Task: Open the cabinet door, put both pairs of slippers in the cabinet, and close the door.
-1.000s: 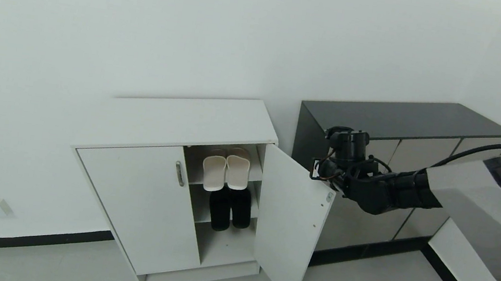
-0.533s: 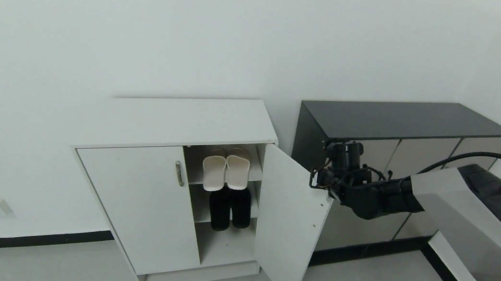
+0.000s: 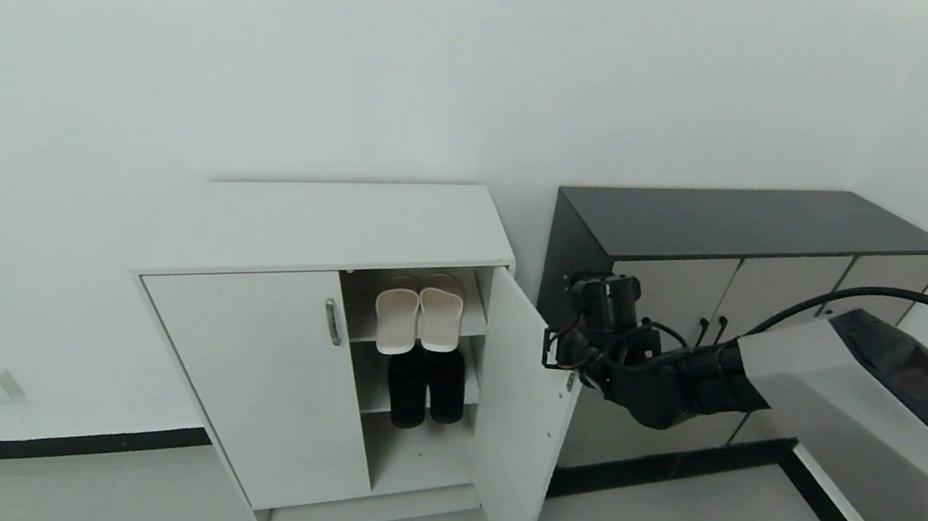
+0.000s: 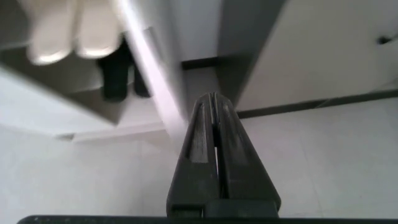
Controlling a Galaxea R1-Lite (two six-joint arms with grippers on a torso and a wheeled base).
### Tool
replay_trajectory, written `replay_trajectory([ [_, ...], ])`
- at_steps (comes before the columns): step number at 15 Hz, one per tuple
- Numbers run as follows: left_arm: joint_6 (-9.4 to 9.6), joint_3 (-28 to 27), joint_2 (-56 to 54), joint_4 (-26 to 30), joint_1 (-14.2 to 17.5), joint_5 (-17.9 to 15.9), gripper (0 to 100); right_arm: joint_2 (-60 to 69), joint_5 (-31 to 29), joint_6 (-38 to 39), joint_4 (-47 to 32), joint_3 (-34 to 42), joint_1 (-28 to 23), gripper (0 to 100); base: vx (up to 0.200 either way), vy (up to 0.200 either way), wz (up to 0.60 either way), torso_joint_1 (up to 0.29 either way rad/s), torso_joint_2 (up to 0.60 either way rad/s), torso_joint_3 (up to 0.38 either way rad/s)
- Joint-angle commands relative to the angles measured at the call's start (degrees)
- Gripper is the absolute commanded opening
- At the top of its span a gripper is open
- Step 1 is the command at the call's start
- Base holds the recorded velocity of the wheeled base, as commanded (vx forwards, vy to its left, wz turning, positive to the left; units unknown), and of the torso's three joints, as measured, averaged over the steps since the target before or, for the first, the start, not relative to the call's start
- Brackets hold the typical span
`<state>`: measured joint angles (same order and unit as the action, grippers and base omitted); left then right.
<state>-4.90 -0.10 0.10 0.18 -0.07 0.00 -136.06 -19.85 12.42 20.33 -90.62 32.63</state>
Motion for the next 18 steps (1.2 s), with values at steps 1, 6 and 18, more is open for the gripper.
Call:
replay_trajectory([
  [1, -0.02, 0.01, -0.01, -0.01, 0.07, 0.00, 0, 4.31, -0.02, 0.06, 0.50, 3.44, 3.84, 0, 0.000, 0.000, 0.00, 0.000, 0.00, 0.000],
  [6, -0.11, 0.01, 0.08, -0.01, 0.07, 0.00, 0, 7.74, 0.33, -3.72, 10.16, 11.44, 6.65, 0, 0.000, 0.000, 0.00, 0.000, 0.00, 0.000],
  [18, -0.02, 0.01, -0.01, -0.01, 0.07, 0.00, 0, 9.58, 3.06, -7.24, 15.79, 18.12, 8.41, 0, 0.000, 0.000, 0.30, 0.001, 0.00, 0.001],
])
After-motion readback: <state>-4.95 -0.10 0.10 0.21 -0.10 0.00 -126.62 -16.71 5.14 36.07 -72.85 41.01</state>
